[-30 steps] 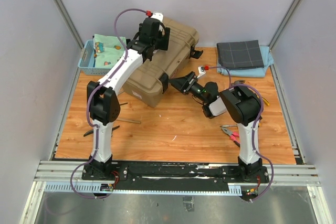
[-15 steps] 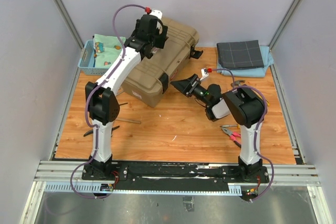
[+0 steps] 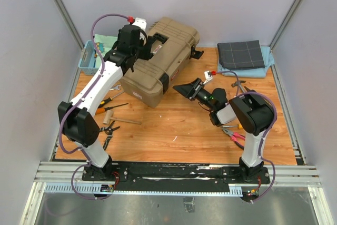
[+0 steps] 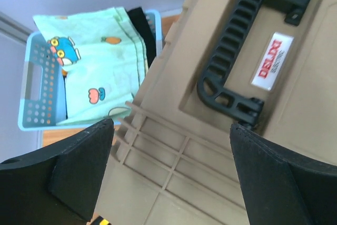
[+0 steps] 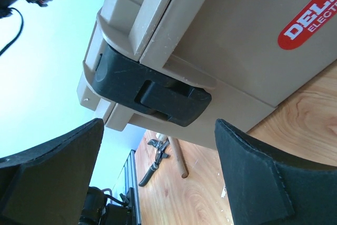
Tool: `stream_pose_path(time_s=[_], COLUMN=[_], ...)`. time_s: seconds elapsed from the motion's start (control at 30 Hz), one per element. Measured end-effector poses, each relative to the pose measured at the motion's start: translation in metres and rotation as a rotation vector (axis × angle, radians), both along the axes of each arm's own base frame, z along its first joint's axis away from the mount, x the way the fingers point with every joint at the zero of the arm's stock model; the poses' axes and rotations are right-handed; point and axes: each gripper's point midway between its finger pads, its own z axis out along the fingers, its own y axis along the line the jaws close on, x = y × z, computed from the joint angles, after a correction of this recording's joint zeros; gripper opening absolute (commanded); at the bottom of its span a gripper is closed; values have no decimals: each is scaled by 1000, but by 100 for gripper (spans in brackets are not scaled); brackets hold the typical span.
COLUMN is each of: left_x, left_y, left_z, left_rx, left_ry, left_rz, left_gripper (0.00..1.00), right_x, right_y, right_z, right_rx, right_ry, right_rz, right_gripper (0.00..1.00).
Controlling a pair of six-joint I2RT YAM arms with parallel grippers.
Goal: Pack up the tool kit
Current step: Open the toolbox at the center of the board.
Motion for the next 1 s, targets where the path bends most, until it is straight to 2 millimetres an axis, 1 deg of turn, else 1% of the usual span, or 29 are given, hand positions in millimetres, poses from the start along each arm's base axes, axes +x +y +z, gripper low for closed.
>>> stream_pose_path(time_s=[0.1, 0.2, 0.37, 0.57, 0.8, 0.9, 1.0], left_x=[-2, -5, 0, 4, 6, 9, 12], left_y=[9, 16, 21, 22, 17, 13, 12], left_z=[-18, -36, -37, -37, -41, -47, -48], left_rx=[6, 17, 1, -15, -47, -65, -71], left_ry=[35, 71, 47, 29, 36, 41, 42], left_rz=[15, 29, 44, 46, 36, 30, 30], left_gripper=[96, 96, 96, 96, 95, 95, 95], right_x=[-1, 0, 0, 4, 6, 7, 9], right_y=[6, 20, 42, 51, 61, 67, 71], right_z=[0, -1, -19, -32, -29, -22, -14], right_rx=[2, 6, -4, -5, 5, 14, 25], right_ry=[-4, -9, 17, 41, 32, 15, -10], right_rz=[13, 33, 62, 73, 99, 114, 124], right_gripper=[88, 88, 88, 88, 88, 88, 88])
